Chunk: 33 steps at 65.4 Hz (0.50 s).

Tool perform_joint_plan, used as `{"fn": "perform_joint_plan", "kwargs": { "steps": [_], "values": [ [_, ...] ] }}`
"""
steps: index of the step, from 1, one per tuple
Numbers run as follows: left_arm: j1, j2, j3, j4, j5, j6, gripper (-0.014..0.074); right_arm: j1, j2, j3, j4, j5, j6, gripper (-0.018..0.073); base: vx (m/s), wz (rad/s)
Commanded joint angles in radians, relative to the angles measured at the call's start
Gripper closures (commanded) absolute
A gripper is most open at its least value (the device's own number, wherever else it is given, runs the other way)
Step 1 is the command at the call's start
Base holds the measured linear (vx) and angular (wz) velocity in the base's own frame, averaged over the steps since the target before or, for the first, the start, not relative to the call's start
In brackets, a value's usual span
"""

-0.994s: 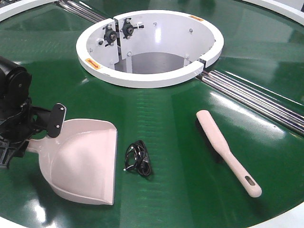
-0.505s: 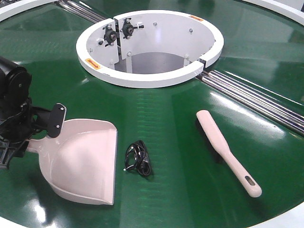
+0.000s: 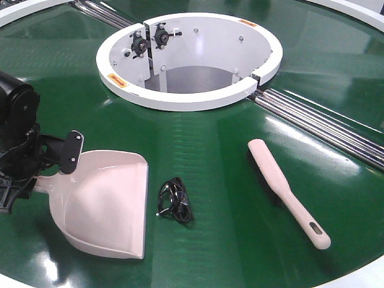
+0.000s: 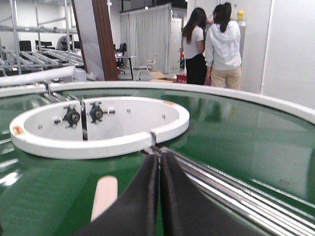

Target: Clean and inspect green conveyor with broom and dustpan

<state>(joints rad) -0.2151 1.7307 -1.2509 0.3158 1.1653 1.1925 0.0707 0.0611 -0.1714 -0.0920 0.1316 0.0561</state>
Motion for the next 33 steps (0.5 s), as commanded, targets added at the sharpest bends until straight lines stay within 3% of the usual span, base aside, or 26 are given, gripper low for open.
{"fn": "perform_joint_plan", "kwargs": {
  "steps": [1,11,33],
  "values": [
    [-0.008,-0.055,-0.026,0.001,-0.001,-0.013,0.054,0.002,0.128,-0.165,0.026,0.063,0.0,0.0568,0.0,0.0],
    [-0.008,-0.055,-0.026,0.001,-0.001,-0.013,0.054,0.002,0.358,-0.326,0.136,0.242,0.0,0.0568,0.0,0.0],
    [-0.008,-0.055,-0.026,0.001,-0.001,-0.013,0.054,0.002,0.615,-0.382,0.145,0.3,-0.002,0.0553,0.0,0.0]
  ]
}}
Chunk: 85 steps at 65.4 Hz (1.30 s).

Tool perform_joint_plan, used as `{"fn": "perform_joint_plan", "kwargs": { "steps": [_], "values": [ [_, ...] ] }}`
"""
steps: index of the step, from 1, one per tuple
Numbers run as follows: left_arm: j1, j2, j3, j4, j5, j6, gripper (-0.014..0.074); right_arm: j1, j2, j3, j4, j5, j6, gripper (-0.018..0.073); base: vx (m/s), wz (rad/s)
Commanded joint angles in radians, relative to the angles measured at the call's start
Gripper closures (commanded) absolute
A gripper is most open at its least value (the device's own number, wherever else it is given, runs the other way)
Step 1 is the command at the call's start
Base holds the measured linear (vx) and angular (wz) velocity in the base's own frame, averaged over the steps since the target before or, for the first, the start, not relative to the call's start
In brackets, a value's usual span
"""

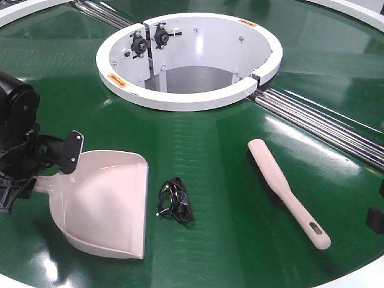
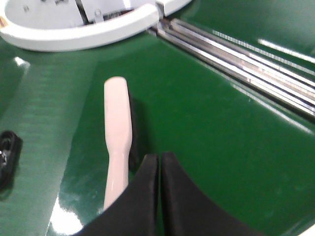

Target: Clean and inspect green conveyor with broom and dustpan

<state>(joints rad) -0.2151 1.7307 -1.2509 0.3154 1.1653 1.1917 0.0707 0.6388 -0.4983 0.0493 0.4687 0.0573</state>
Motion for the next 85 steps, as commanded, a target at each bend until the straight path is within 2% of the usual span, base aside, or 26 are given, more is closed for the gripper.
{"fn": "perform_joint_plan", "kwargs": {
  "steps": [1,11,25,32,42,51,62,85],
  "values": [
    [-0.008,-0.055,-0.026,0.002,-0.001,-0.012,0.054,0.002,0.047,-0.059,0.003,-0.03,-0.007,0.0548,0.0,0.0],
    [-0.008,-0.055,-0.026,0.002,-0.001,-0.012,0.054,0.002,0.125,-0.133,0.01,0.078,-0.085,0.0433,0.0,0.0],
    [-0.008,-0.055,-0.026,0.002,-0.001,-0.012,0.054,0.003,0.251,-0.254,0.019,0.214,-0.132,0.014,0.0,0.0],
    [-0.008,-0.055,-0.026,0.002,-0.001,-0.012,0.054,0.009,0.328,-0.312,0.02,0.257,-0.139,0.0051,0.0,0.0],
    [-0.008,-0.055,-0.026,0.002,-0.001,-0.012,0.054,0.091,0.466,-0.415,-0.003,0.34,-0.127,0.0043,0.0,0.0],
    [-0.008,-0.055,-0.026,0.002,-0.001,-0.012,0.054,0.171,0.604,-0.522,-0.015,0.386,-0.075,0.0043,0.0,0.0],
    [-0.008,-0.055,-0.026,0.002,-0.001,-0.012,0.054,0.176,0.757,-0.627,-0.014,0.491,-0.064,0.0043,0.0,0.0],
    [-0.008,-0.055,-0.026,0.002,-0.001,-0.012,0.054,0.176,0.974,-0.66,-0.006,0.512,-0.081,0.0043,0.0,0.0]
  ]
}}
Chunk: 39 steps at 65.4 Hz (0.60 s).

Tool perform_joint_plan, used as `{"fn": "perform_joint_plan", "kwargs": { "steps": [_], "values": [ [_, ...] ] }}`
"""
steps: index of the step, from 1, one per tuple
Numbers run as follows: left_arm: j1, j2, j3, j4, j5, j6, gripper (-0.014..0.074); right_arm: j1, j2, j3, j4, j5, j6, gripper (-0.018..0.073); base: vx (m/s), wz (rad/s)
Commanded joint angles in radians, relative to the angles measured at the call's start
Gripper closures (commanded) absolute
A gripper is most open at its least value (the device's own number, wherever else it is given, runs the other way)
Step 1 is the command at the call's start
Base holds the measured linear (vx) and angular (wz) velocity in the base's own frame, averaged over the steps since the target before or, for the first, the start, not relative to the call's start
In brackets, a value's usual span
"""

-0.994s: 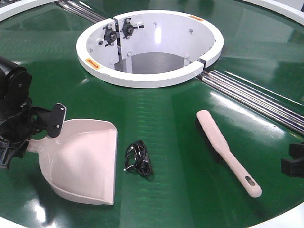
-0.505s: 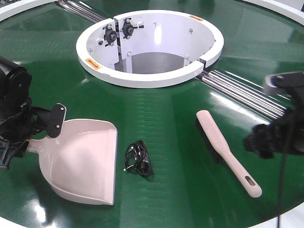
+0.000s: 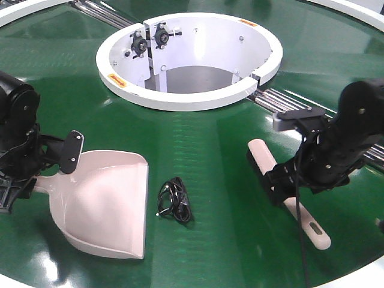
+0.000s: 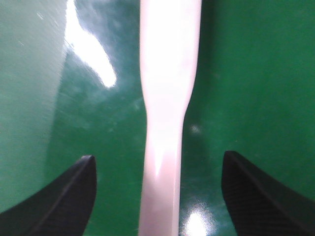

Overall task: Clean and inspect green conveyor with broom and dustpan
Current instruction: 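Move the right gripper down and grasp the pink brush handle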

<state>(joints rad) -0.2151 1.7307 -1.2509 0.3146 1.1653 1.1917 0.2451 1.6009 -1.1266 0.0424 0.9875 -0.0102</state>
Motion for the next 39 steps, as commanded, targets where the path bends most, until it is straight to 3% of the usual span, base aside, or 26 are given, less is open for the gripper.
{"fn": "perform_joint_plan", "kwargs": {
  "steps": [1,39],
  "values": [
    [-0.008,-0.055,-0.026,0.003,-0.001,-0.012,0.054,0.001,0.019,-0.033,0.0,-0.007,-0.013,0.0043,0.0,0.0],
    [-0.008,-0.055,-0.026,0.003,-0.001,-0.012,0.054,0.001,0.253,-0.174,-0.031,0.166,-0.013,0.0071,0.0,0.0]
  ]
}}
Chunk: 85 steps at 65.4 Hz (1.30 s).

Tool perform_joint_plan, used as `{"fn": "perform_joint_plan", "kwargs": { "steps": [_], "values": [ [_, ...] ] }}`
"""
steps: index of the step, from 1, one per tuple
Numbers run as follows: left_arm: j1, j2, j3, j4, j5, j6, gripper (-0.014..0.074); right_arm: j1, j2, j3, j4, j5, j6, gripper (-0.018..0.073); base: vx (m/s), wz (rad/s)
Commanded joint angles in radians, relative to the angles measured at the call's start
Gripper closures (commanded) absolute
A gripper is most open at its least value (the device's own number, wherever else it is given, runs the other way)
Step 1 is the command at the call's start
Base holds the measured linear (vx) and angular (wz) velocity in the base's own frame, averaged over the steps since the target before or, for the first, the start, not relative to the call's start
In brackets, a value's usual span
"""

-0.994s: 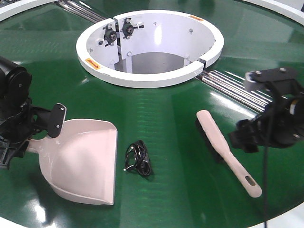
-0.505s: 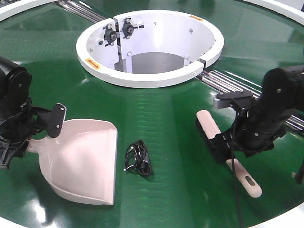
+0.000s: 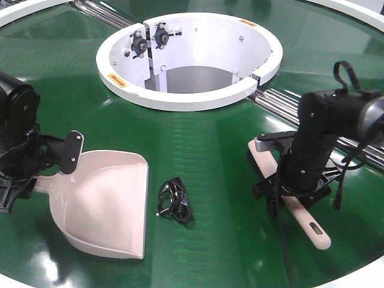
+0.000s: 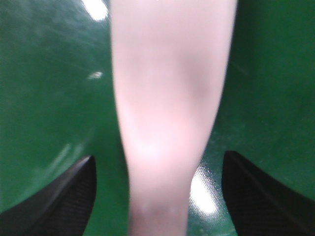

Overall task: Clean and inspect green conveyor with broom and dustpan
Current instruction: 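Move the right gripper down and grasp the pink brush handle, then sweep the black cable with the brush into the held dustpan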

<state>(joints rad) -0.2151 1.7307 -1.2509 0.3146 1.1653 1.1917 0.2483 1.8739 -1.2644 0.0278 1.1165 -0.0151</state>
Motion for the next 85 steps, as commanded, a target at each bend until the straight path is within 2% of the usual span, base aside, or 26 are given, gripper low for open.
{"fn": "perform_joint_plan", "kwargs": {
  "steps": [1,11,22,27,40,68,85],
  "values": [
    [-0.008,-0.055,-0.026,0.003,-0.001,-0.012,0.054,-0.002,-0.019,-0.036,-0.017,0.037,-0.008,0.0071,0.0,0.0],
    [-0.008,-0.055,-0.026,0.003,-0.001,-0.012,0.054,-0.002,-0.016,-0.036,-0.017,0.039,-0.008,0.0202,0.0,0.0],
    [-0.008,-0.055,-0.026,0.003,-0.001,-0.012,0.054,-0.002,-0.017,-0.042,-0.02,0.042,-0.019,0.0477,0.0,0.0],
    [-0.008,-0.055,-0.026,0.003,-0.001,-0.012,0.054,-0.002,-0.024,-0.057,-0.013,0.049,-0.016,0.0575,0.0,0.0],
    [-0.008,-0.055,-0.026,0.003,-0.001,-0.012,0.054,0.044,-0.078,-0.092,0.017,0.066,0.015,0.0567,0.0,0.0],
    [-0.008,-0.055,-0.026,0.003,-0.001,-0.012,0.054,0.257,-0.093,-0.093,0.026,0.074,0.264,0.0564,0.0,0.0],
    [-0.008,-0.055,-0.026,0.003,-0.001,-0.012,0.054,0.328,-0.045,-0.093,0.034,0.097,0.356,0.0564,0.0,0.0]
  ]
}}
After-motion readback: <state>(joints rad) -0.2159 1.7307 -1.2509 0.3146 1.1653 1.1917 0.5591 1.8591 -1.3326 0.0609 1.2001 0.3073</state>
